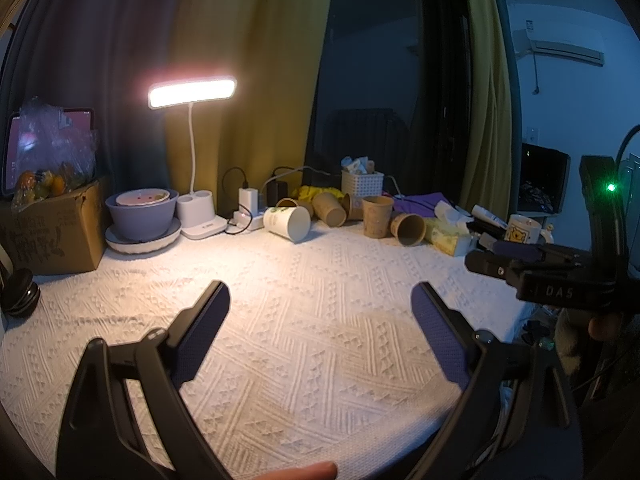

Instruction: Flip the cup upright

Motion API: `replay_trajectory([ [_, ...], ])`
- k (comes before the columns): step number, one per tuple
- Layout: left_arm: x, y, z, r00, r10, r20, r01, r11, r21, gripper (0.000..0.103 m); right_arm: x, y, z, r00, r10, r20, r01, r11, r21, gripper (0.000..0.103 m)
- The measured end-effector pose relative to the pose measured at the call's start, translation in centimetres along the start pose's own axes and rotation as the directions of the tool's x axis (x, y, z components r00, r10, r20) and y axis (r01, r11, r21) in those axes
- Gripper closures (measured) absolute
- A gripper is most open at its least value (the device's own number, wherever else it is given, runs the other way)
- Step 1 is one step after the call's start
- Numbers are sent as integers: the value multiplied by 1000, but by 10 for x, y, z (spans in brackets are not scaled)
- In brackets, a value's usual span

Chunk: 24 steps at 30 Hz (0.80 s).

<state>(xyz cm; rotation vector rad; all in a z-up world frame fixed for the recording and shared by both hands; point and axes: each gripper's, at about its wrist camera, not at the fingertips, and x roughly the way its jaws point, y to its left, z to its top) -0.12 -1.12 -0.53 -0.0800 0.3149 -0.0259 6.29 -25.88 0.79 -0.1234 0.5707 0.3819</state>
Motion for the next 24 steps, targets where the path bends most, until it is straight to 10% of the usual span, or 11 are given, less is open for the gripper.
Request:
replay_trajectory([
  [24,35,12,3,994,-30,-106,31,999,15,10,39,-4,3,999,32,-28,-33,999,-22,27],
])
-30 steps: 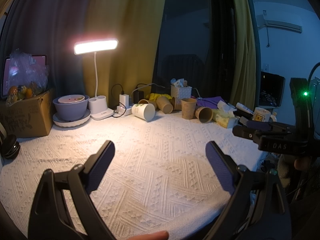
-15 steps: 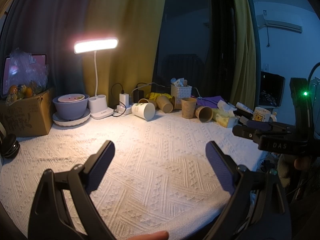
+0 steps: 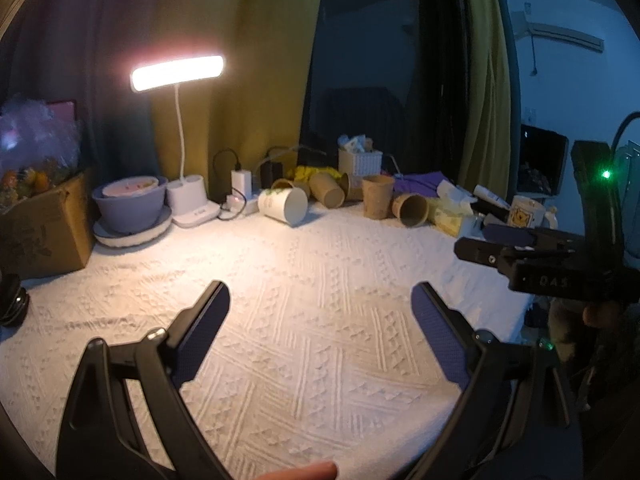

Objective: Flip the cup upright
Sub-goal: 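Reach the left gripper to the white leaf-print cup and grasp its base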

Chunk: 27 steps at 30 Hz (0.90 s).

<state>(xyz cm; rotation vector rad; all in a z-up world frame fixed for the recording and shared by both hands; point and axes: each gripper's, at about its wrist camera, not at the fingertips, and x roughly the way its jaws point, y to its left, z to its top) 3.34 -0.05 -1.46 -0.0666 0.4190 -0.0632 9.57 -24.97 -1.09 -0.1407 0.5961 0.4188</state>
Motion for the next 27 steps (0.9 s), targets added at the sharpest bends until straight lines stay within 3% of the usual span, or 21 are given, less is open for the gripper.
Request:
replay_trajectory([
  [4,37,15,8,996,-12,-91,9,1000,-27,10,32,-2,12,999,35,-25,-35,999,-2,27],
  [10,104,40,26,968,0,-251,-20,997,-79,10,100,-15,42,990,84,-114,-80,996,39,27],
  [18,178,63,59,947,-34,-320,-9,991,-134,10,183,-28,78,965,154,-212,-136,986,99,27],
  [22,223,78,75,918,-25,-396,-43,986,-161,10,220,-31,90,956,164,-243,-141,984,108,27],
  [27,263,96,96,907,-22,-420,-74,975,-211,10,245,-41,107,960,162,-230,-137,983,120,27],
])
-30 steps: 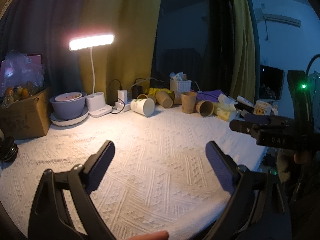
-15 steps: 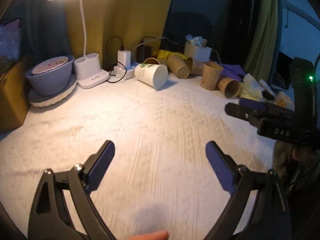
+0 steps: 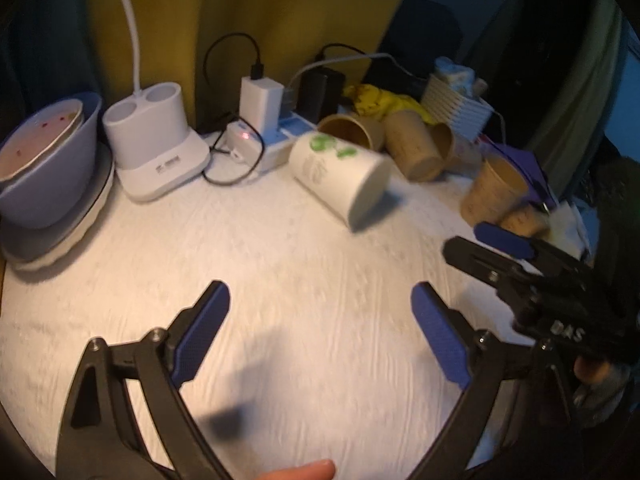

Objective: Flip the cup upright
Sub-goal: 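Reach the left gripper to the white leaf-print cup and grasp its base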

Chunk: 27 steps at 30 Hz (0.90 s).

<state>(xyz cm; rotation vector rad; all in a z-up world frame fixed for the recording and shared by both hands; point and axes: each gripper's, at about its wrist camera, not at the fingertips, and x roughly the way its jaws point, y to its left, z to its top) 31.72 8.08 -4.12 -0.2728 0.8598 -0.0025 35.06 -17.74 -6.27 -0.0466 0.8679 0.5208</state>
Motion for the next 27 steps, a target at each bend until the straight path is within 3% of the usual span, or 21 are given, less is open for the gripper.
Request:
replay_trajectory([
  [4,17,-1,28,1000,14,17,-14,1000,4,10,5,-11,18,1000,-8,28,8,1000,-13,27],
  [8,39,1,54,1000,-9,-4,8,998,-58,10,17,-21,34,1000,-1,31,2,1000,-23,27],
  [14,72,5,88,1000,11,-11,-12,990,-138,10,28,-31,58,999,0,41,3,998,-64,27],
  [20,99,14,100,997,-16,-70,1,977,-211,10,31,-42,66,999,-1,53,6,997,-78,27],
  [27,121,1,96,990,-32,-137,6,983,-184,11,27,-46,62,998,-16,61,20,997,-79,27],
])
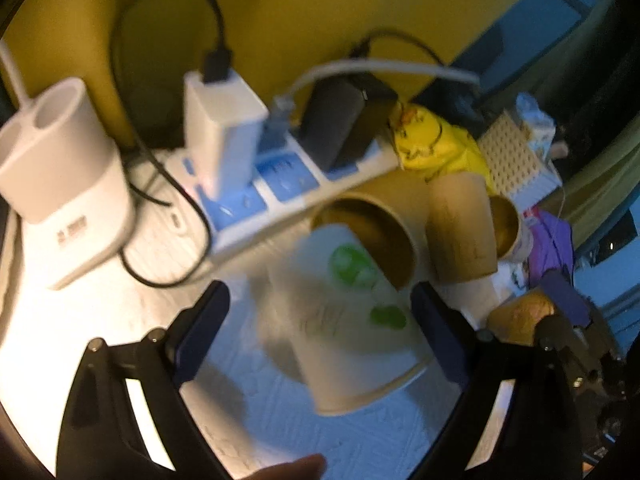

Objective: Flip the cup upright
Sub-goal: 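Reach the left gripper to the white leaf-print cup and grasp its base, then lift the cup with the left gripper and carry it toward the right gripper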

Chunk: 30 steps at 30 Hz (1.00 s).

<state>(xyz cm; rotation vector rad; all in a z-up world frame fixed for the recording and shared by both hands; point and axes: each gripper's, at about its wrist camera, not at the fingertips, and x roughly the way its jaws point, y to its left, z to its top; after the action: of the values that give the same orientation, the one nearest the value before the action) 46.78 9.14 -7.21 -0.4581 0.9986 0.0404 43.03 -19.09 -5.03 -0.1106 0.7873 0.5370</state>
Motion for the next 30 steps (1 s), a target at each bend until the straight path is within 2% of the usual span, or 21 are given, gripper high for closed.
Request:
replay_trajectory([
  [4,7,-3,-8,999,-4,-39,4,1000,18,12,-8,4,0,1000,-14,14,14,1000,-21,27],
  [6,4,-2,-11,999,1,-43,0,999,36,30,-12,4,0,1000,-16,22,16,1000,-24,27],
  [7,2,-2,-13,999,3,-49,-1,999,45,35,-14,4,1,1000,-17,25,18,1000,-24,27],
  [12,-11,-1,-27,999,14,-49,-9,995,98,39,-23,11,-1,999,-19,34,20,999,-35,27],
  [16,-24,2,-40,997,-5,-73,15,991,134,39,-35,22,-4,999,-10,44,12,999,-50,27],
  [22,-59,4,-70,998,-27,-64,39,980,197,39,-66,42,-15,998,-4,60,9,998,-69,27],
  [25,-79,-3,-92,998,-39,-58,53,962,266,39,-84,52,-25,998,-5,67,10,997,-79,27],
  [30,-114,-18,-137,998,-55,-34,64,911,406,39,-114,69,-50,998,0,66,5,996,-87,27],
])
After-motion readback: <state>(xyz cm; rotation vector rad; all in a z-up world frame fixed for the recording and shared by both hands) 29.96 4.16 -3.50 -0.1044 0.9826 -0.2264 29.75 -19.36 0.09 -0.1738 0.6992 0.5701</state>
